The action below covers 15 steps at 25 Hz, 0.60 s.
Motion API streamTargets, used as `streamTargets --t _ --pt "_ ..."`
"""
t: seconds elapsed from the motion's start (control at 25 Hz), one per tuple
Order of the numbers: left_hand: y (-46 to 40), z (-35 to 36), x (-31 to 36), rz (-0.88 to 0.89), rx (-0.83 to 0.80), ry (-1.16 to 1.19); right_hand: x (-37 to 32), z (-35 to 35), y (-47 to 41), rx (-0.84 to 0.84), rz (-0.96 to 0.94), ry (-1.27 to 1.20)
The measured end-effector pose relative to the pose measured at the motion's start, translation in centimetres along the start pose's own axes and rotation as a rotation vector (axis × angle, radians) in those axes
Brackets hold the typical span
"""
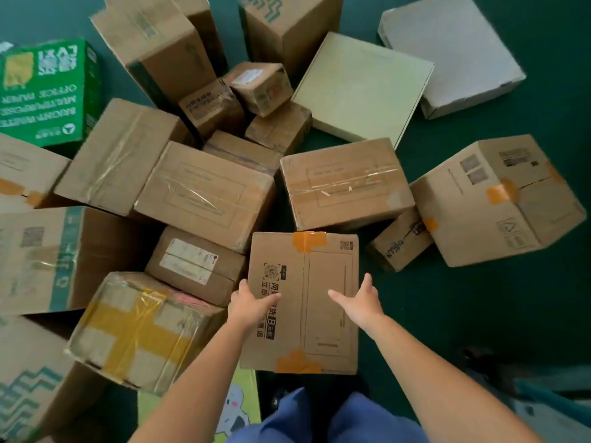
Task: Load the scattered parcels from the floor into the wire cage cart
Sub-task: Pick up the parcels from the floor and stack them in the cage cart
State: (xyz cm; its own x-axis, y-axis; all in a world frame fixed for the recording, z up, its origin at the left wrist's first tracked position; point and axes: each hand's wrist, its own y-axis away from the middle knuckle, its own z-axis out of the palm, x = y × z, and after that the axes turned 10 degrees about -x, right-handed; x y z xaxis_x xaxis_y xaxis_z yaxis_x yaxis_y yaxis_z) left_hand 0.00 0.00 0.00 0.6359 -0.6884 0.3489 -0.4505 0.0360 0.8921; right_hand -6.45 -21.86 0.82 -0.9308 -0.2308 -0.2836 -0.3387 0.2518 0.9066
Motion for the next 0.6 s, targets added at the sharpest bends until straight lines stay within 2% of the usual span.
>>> streamTargets --t 0.2,0.36,0.6 --pt "-4.4 1.7 -2.0 -0.037 -0.005 0.150 2.2 2.4 -5.0 -0.044 0.031 -0.115" --pt "-5.0 1.9 -1.9 -0.037 0.067 0.109 2.8 2.8 -5.3 -0.017 0.000 -0.151" --pt "4.2 -0.6 1.8 -0.001 0.101 0.051 0.5 -0.5 4.2 -0.003 -0.015 -0.199"
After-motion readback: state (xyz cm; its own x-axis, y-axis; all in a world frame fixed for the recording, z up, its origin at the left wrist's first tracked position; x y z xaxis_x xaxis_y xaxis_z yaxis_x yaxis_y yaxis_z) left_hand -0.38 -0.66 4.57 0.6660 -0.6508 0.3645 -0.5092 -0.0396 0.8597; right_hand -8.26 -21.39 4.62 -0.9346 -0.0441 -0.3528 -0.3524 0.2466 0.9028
